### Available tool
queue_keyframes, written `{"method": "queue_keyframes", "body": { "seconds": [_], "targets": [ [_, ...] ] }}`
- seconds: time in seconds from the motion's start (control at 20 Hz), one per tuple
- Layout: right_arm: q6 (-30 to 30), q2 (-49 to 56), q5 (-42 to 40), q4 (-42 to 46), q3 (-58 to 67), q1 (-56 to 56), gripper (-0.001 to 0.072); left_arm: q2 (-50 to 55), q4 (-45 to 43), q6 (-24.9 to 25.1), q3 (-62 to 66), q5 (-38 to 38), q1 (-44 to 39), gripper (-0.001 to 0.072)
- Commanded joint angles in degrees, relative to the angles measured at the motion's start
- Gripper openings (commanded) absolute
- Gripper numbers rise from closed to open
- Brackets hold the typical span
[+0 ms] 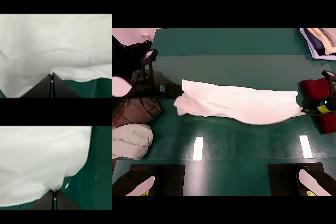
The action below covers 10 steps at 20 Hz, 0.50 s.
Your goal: Fold the shirts.
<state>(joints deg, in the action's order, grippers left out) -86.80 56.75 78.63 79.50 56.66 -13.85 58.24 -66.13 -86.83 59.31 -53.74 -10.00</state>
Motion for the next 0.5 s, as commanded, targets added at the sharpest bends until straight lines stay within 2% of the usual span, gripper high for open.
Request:
{"method": "queue_keyframes", "body": {
  "seconds": [0.0,0.25,0.45],
  "targets": [
    [-0.26,7.19,-2.99,-0.28,5.95,0.46,0.0015,7.02,-5.51,-0.22,5.38,4.39,-0.11,0.0025],
    [-1.75,15.17,-7.78,-0.28,10.36,0.46,0.0015,14.4,-9.18,-0.28,8.39,8.39,0.04,0.0025],
    [-3.17,19.17,-12.2,-0.35,13.03,0.48,0.0016,16.06,-13.11,-3.41,8.41,12.87,0.04,0.0026]
  ]
}}
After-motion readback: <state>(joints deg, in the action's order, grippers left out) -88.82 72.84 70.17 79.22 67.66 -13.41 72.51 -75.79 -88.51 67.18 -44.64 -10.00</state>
